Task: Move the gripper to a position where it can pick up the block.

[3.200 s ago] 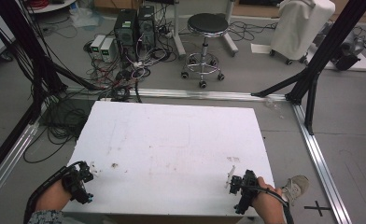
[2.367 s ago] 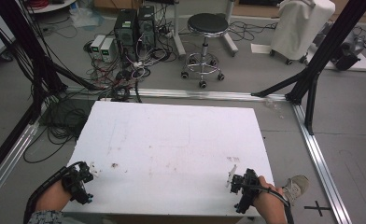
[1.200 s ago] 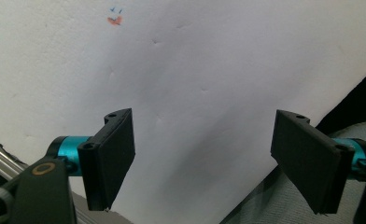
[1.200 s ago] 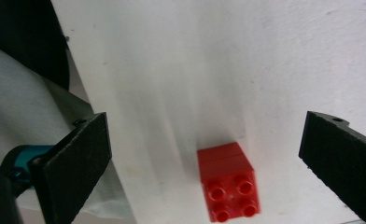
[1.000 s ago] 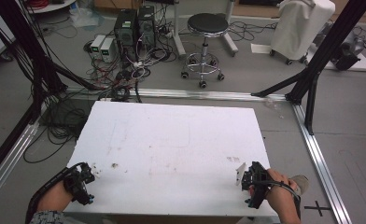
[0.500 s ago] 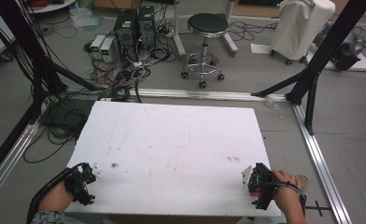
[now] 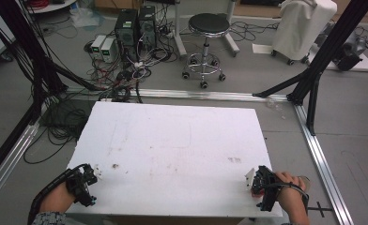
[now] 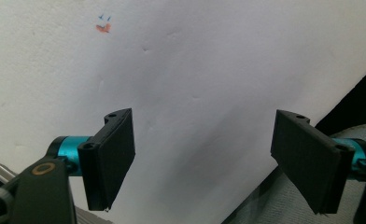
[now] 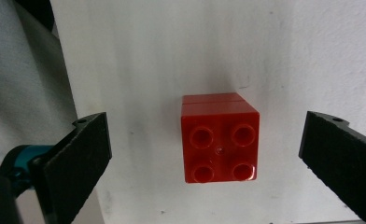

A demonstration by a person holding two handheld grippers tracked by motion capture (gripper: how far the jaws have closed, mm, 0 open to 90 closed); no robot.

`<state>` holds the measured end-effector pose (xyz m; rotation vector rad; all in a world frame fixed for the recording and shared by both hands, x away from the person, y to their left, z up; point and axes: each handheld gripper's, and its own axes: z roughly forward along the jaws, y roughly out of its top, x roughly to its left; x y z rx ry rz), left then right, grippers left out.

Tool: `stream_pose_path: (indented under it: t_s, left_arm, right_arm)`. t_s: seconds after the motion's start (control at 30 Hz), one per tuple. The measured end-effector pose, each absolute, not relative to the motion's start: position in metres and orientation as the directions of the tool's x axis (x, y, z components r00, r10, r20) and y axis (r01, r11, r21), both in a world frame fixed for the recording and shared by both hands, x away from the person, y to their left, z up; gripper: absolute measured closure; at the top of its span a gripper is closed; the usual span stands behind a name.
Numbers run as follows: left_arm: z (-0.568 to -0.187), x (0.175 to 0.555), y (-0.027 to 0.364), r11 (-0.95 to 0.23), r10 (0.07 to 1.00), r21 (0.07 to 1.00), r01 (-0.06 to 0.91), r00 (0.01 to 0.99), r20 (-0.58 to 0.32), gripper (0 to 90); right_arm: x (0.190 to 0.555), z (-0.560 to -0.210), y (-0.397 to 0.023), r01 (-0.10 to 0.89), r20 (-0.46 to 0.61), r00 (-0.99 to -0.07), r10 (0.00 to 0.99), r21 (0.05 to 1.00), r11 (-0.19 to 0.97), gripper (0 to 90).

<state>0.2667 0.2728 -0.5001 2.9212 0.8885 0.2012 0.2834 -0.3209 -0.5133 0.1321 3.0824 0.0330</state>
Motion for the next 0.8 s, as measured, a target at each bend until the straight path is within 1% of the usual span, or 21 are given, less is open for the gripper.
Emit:
stream_pose_path:
  t_s: [0.3, 0.8]
  left_arm:
    - [-0.500, 0.266, 0.272, -0.827, 0.560, 0.118, 0.549, 0.822, 0.102, 22.1]
    - [-0.501, 0.266, 0.273, -0.824, 0.565, 0.125, 0.553, 0.819, 0.100, 22.1]
  right_arm:
    - [0.293, -0.521, -0.323, 0.074, -0.019, -0.997, 0.075, 0.027, 0.997, 1.6]
    - [0.294, -0.526, -0.326, 0.083, -0.011, -0.996, 0.084, 0.032, 0.996, 1.6]
